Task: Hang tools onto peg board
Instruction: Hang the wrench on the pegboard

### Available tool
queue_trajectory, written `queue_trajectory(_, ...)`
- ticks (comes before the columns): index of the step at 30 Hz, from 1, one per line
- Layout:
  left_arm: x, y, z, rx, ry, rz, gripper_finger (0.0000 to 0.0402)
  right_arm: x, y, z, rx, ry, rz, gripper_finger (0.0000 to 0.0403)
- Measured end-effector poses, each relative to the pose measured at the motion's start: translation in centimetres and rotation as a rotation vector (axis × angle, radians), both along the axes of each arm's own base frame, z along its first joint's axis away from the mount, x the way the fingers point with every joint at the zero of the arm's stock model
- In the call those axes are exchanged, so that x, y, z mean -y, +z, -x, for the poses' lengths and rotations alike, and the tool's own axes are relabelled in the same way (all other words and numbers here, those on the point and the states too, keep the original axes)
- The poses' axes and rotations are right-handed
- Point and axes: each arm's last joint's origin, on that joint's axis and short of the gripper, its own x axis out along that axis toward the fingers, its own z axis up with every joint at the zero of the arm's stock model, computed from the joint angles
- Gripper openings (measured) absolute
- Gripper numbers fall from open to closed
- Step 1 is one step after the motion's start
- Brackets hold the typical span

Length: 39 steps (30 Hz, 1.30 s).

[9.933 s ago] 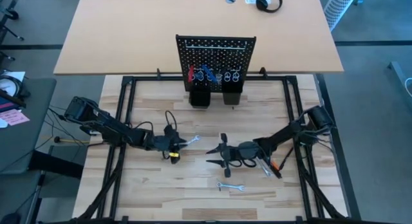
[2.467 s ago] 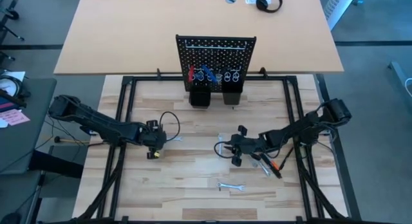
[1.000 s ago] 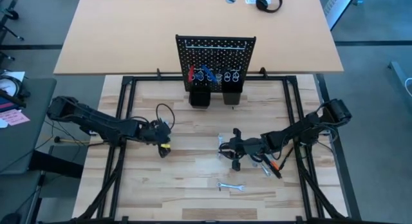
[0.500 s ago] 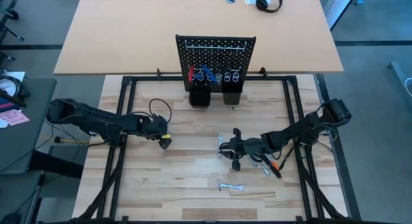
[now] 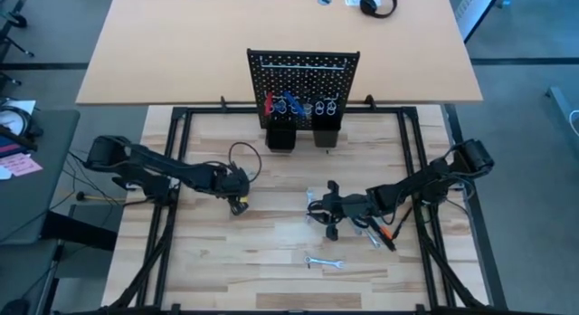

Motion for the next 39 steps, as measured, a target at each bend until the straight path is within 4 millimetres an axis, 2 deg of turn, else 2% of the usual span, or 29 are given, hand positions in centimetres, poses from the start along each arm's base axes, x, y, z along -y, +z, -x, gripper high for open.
queue_trajectory(6, 0.7, 1.4, -1.5, 0.027, -0.148, -0.017, 0.0033, 0.0, -0.1, 0.0, -0.011, 0.0, 0.003, 0.0087)
queue_trajectory(8, 0.8, 1.6, -1.8, 0.051, -0.161, 0.002, 0.0012, -0.1, -0.1, 0.1, -0.013, 0.004, 0.003, 0.0087)
queue_trajectory(15, 1.7, 1.8, -2.3, 0.102, -0.215, 0.004, 0.0009, -0.4, -0.1, 0.2, -0.013, 0.014, 0.004, 0.0087)
queue_trajectory(27, 4.6, 3.4, -4.3, 0.378, -0.293, -0.021, 0.0001, -0.4, -0.4, 0.0, -0.011, 0.027, -0.003, 0.0087)
queue_trajectory(35, 4.8, 3.3, -4.1, 0.361, -0.294, -0.03, 0.0001, -0.6, -2.1, -0.7, -0.014, 0.047, -0.014, 0.0087)
queue_trajectory(39, 4.8, 3.2, -4.0, 0.363, -0.292, -0.032, 0.0001, -0.7, -2.1, -1.4, -0.018, 0.069, -0.029, 0.0087)
